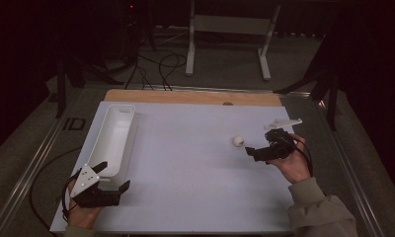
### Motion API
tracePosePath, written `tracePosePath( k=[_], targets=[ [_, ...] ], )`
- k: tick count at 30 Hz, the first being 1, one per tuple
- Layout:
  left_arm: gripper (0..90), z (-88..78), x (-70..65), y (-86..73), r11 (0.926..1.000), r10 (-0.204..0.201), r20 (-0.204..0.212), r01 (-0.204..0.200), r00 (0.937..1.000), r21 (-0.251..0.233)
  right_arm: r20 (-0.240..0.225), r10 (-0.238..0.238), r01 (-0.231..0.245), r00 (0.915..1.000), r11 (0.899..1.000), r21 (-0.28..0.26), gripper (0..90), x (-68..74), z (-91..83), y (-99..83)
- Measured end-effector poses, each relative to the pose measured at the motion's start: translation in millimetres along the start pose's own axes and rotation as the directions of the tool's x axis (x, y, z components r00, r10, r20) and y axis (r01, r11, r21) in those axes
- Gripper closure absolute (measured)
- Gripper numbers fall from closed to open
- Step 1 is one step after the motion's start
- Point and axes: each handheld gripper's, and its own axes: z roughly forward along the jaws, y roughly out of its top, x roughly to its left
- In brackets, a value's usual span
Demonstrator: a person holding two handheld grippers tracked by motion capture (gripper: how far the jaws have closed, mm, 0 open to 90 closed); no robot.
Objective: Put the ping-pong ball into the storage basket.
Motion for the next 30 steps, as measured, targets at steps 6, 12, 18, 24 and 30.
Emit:
tracePosePath(
  k=[6, 12, 18, 24, 30],
  targets=[
    [0.5, 0.1, -0.1, 0.0, 1.0, 0.0, 0.0, 0.0, 1.0, 0.0, 0.001, -0.009, 0.009, 1.0, 1.0, 0.008, 7.4, -3.8, 0.4, 6.4],
    [0.5, 0.1, -0.1, 0.0, 1.0, 0.0, 0.001, 0.0, 1.0, 0.001, 0.008, -0.022, 0.022, 0.9997, 1.0, 0.021, 7.4, -8.3, 2.2, 11.6],
    [0.5, 0.1, -0.2, 0.0, 1.0, 0.0, 0.001, 0.0, 1.0, 0.0, 0.006, -0.025, 0.024, 0.9997, 0.998, 0.05, 7.4, -11.5, 8.2, 11.9],
    [0.5, 0.3, -0.1, 0.0, 1.0, 0.0, 0.002, 0.0, 1.0, 0.002, -0.01, -0.028, 0.029, 0.9995, 0.998, 0.061, 7.4, -13.5, 13.5, 13.3],
    [0.5, 0.5, -0.2, 0.0, 1.0, 0.001, 0.002, -0.001, 1.0, 0.003, 0.0, -0.04, 0.04, 0.9992, 0.997, 0.073, 7.3, -14.3, 16.1, 17.1]
  ],
)
